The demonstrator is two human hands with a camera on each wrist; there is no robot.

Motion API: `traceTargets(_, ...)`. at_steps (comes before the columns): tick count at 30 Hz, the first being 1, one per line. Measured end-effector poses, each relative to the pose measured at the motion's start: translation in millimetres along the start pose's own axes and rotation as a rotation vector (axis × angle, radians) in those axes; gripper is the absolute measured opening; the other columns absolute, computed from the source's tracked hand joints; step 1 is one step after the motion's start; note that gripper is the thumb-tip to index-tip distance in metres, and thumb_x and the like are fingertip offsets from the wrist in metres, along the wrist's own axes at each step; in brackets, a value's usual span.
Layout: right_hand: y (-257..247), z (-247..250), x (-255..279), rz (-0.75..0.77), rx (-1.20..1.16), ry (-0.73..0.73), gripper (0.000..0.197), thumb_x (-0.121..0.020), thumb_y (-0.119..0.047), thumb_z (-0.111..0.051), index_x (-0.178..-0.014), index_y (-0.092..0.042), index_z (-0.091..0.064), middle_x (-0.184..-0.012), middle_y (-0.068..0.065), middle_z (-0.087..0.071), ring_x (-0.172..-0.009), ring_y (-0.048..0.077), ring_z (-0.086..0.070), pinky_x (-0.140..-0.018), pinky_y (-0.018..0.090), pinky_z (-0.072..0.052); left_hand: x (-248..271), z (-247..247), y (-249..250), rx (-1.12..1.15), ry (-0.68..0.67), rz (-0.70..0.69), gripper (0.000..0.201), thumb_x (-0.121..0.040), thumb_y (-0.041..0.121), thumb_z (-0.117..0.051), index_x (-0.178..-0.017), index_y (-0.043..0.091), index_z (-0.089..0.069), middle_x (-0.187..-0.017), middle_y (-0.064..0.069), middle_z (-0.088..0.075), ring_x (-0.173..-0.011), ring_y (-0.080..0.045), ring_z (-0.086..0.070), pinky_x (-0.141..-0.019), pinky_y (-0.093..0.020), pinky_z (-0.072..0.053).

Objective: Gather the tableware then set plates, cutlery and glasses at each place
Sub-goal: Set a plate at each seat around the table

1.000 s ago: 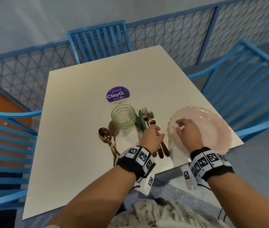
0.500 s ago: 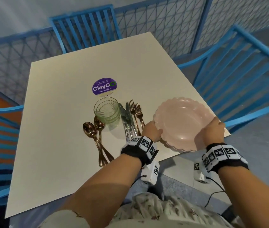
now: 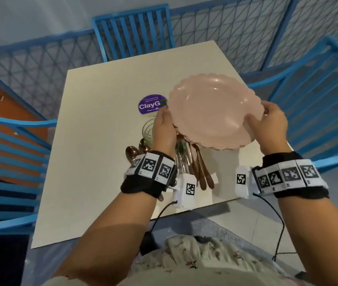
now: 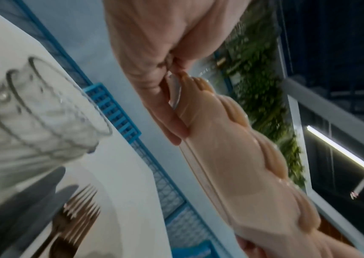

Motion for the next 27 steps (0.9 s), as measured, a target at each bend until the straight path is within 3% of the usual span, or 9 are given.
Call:
traceTargets(3, -34.1, -21.2, 9.4, 0.043, -0.043, -0.069, 0.053, -0.088, -0.017, -0.059, -0.137, -0.005, -0.041, -0.131, 0.013, -0.053, -0.12, 0.026, -0.049, -0.095, 0.03, -0.039, -8.5, 36.4, 18.7, 0.153, 0.003, 0.002, 0.025, -0.101, 0.025, -0.031, -0.104, 0.021, -0.056, -0.089, 0.0, -0.062, -0.076, -0.015, -0.06, -0.063, -0.029, -0.053)
traceTargets(5, -53.5, -39.7, 17.1, 0.067, -0.064, -0.131, 0.055, -0.088, -0.019, -0.06, -0.137, -0.005, -0.04, -0.131, 0.012, -0.052, -0.12, 0.025, -0.049, -0.095, 0.029, -0.039, -14.6, 64.7, 26.0, 0.187, 0.022, -0.004, 0.022, -0.101, 0.023, -0.032, -0.101, 0.022, -0.054, -0.086, 0.002, -0.06, -0.072, -0.013, -0.057, -0.056, -0.023, -0.049)
traceTargets(10, -97.2, -91.4, 39.2, 0.112, -0.147, -0.258, 0.058, -0.086, -0.019, -0.062, -0.136, -0.004, -0.037, -0.125, 0.014, -0.052, -0.106, 0.023, -0.052, -0.094, 0.042, -0.049, -28.2, 138.8, 28.2, 0.191, 0.12, -0.018, 0.024, -0.1, 0.024, -0.034, -0.114, 0.019, -0.053, -0.092, 0.001, -0.061, -0.078, -0.015, -0.057, -0.058, -0.023, -0.048)
traceTargets(14, -127.8, -131.9, 54.7, 0.14, -0.107, -0.335, 0.058, -0.088, -0.02, -0.061, -0.137, -0.002, -0.036, -0.13, 0.013, -0.054, -0.114, 0.025, -0.053, -0.081, 0.023, -0.04, -36.1, 191.5, 29.0, 0.175, 0.191, -0.022, 0.026, -0.099, 0.026, -0.037, -0.12, 0.019, -0.051, -0.085, 0.004, -0.06, -0.071, -0.011, -0.056, -0.052, -0.018, -0.045)
traceTargets(18, -152.6, -169.7, 70.6, 0.179, -0.105, -0.404, 0.054, -0.088, -0.022, -0.06, -0.133, 0.0, -0.04, -0.125, 0.014, -0.056, -0.112, 0.028, -0.055, -0.079, 0.027, -0.042, -46.8, 237.9, 28.9, 0.179, 0.239, -0.008, 0.014, -0.1, 0.029, -0.038, -0.104, 0.026, -0.051, -0.086, 0.005, -0.06, -0.074, -0.011, -0.056, -0.061, -0.025, -0.045)
traceTargets(20, -162.5, -187.6, 76.2, 0.167, -0.115, -0.415, 0.052, -0.087, -0.021, -0.061, -0.13, 0.001, -0.042, -0.122, 0.015, -0.056, -0.104, 0.027, -0.055, -0.079, 0.031, -0.045, -53.7, 256.2, 29.2, 0.212, 0.252, 0.003, 0.017, -0.1, 0.031, -0.038, -0.094, 0.029, -0.054, -0.086, 0.006, -0.063, -0.077, -0.01, -0.059, -0.062, -0.024, -0.047)
traceTargets(23, -177.3, -211.9, 82.9, 0.136, -0.134, -0.415, 0.047, -0.087, -0.019, -0.058, -0.126, 0.001, -0.042, -0.113, 0.014, -0.055, -0.096, 0.025, -0.053, -0.075, 0.034, -0.049, -65.5, 282.7, 29.9, 0.272, 0.277, 0.033, 0.023, -0.098, 0.038, -0.04, -0.094, 0.024, -0.058, -0.086, 0.003, -0.065, -0.08, -0.012, -0.062, -0.063, -0.021, -0.05)
traceTargets(25, -181.2, -219.4, 82.7, 0.102, -0.145, -0.411, 0.045, -0.089, -0.017, -0.055, -0.128, 0.001, -0.041, -0.106, 0.006, -0.05, -0.094, 0.023, -0.051, -0.062, 0.026, -0.047, -71.5, 295.0, 26.0, 0.265, 0.309, 0.06, 0.026, -0.096, 0.038, -0.038, -0.087, 0.024, -0.058, -0.083, -0.001, -0.063, -0.08, -0.016, -0.059, -0.07, -0.028, -0.047)
traceTargets(27, -185.1, -227.4, 81.6, 0.06, -0.157, -0.391, 0.044, -0.09, -0.015, -0.052, -0.129, 0.001, -0.04, -0.106, 0.004, -0.048, -0.095, 0.022, -0.05, -0.062, 0.023, -0.043, -79.4, 309.3, 21.5, 0.201, 0.319, 0.058, 0.023, -0.093, 0.034, -0.038, -0.082, 0.022, -0.054, -0.079, -0.004, -0.056, -0.078, -0.021, -0.053, -0.066, -0.034, -0.042)
Point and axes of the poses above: each hand's wrist, its own x-axis away from the middle knuckle, its own z-axis out of the back of the hand, y = z × x, the point moved 4 cm from there along -x, towards the middle knuckle
